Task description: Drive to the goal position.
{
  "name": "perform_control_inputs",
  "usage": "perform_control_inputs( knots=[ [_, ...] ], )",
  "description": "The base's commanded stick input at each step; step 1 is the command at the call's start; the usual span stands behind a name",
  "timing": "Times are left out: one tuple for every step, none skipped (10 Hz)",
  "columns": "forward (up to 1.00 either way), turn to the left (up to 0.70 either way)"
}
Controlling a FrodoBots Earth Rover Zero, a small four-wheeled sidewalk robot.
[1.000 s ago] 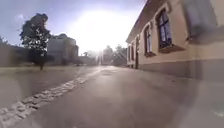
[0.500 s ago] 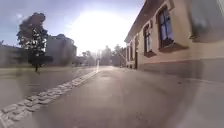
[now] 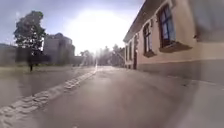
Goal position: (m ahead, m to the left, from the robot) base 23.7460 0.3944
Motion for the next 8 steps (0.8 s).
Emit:
perform_control_inputs(
  knots=[
    [0.70,0.00],
    [0.70,0.00],
    [0.70,0.00],
    [0.70,0.00],
    [0.70,0.00],
    [0.70,0.00],
    [0.70,0.00],
    [0.70,0.00]
  ],
)
